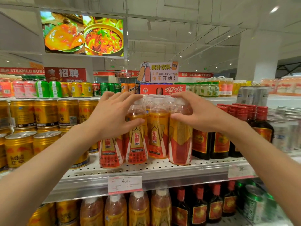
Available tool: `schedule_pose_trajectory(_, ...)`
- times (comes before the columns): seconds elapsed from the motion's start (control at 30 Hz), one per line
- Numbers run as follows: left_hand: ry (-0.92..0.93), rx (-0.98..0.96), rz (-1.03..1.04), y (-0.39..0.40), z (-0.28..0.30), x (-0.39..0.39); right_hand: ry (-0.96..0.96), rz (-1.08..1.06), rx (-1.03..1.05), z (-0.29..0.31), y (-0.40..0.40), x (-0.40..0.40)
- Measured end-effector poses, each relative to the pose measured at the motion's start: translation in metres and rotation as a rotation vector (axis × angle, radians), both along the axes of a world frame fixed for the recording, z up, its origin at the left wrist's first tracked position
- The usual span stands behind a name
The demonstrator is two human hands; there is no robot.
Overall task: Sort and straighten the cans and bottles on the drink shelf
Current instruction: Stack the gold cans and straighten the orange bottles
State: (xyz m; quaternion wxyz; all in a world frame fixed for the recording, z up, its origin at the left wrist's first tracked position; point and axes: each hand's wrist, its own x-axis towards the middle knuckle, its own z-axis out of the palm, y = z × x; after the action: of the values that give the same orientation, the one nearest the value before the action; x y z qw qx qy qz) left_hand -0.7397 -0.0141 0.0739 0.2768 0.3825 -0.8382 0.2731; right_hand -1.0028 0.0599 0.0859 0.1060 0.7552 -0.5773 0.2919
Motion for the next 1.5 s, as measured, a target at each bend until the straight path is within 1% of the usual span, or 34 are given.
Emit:
schedule_pose_trajectory(0.17,0.017,-0.005,-0.01,0.002,-0.001,0.0,0.016,-0.102,-0.125,-0.006,-0.005,0.005)
schedule_pose_trajectory(0.37,0.016,-0.003,-0.005,0.001,-0.001,0.001,0.063,-0.11,-0.094,-0.004,-0.005,0.005)
schedule_pose_trajectory(0.5,0.016,-0.008,-0.007,0.001,-0.003,0.001,0.095,-0.154,-0.102,-0.004,-0.008,0.002)
schedule_pose_trajectory(0.7,0.032,-0.029,-0.016,0.001,-0.004,0.003,0.251,-0.113,-0.106,0.013,-0.016,0.019)
schedule_pose_trajectory(0.87,0.016,0.013,-0.023,0.003,0.001,0.004,0.429,-0.147,-0.022,0.03,-0.032,0.039)
schedule_pose_trajectory(1.03,0.017,0.0,-0.029,0.003,0.0,0.005,0.487,-0.156,-0.016,0.039,-0.041,0.041)
schedule_pose_trajectory(1.37,0.039,-0.015,-0.028,0.004,-0.004,0.005,0.39,-0.085,0.054,0.044,-0.053,0.048)
schedule_pose_trajectory(1.5,0.04,-0.021,-0.033,0.003,-0.004,0.004,0.334,-0.093,0.055,0.042,-0.055,0.041)
